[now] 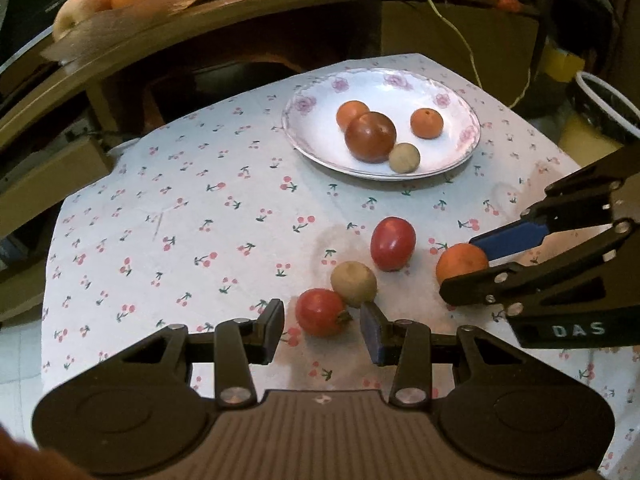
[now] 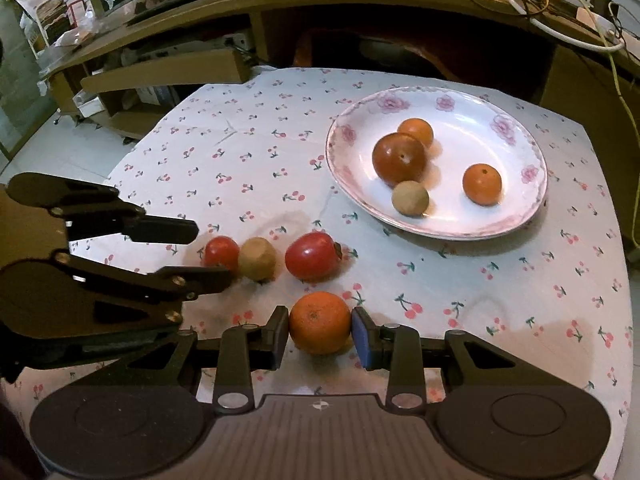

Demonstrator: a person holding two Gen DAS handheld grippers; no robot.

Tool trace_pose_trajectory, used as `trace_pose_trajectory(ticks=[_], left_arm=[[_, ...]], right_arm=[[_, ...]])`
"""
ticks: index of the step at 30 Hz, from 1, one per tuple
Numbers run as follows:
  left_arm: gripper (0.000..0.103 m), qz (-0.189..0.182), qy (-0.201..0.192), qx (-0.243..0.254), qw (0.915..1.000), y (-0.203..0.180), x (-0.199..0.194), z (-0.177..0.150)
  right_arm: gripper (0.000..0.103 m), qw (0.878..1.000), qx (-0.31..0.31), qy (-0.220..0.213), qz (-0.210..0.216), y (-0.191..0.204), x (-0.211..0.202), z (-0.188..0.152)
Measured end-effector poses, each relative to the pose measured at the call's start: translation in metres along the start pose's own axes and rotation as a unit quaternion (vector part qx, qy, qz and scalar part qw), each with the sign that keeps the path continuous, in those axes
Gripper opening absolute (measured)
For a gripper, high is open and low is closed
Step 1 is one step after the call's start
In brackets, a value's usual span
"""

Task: Organize fruits
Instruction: 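Move the left gripper onto a red tomato while the right gripper holds the orange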

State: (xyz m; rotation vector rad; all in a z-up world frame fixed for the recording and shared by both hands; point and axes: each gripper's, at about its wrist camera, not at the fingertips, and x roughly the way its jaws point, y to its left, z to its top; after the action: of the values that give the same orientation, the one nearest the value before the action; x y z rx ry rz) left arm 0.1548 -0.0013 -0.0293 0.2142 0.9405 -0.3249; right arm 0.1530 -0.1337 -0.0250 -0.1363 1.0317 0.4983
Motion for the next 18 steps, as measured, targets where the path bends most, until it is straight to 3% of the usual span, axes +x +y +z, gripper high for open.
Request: trace_pose_trajectory(ticks=[18], left_arm=[[0.037, 0.002, 0.001, 0.010, 0.9999, -0.0041, 0.0056, -0.0002]], right_arm=[[0.036, 1.000, 0.000, 0.009, -0.003, -0.0075, -0.0015, -0.0026]])
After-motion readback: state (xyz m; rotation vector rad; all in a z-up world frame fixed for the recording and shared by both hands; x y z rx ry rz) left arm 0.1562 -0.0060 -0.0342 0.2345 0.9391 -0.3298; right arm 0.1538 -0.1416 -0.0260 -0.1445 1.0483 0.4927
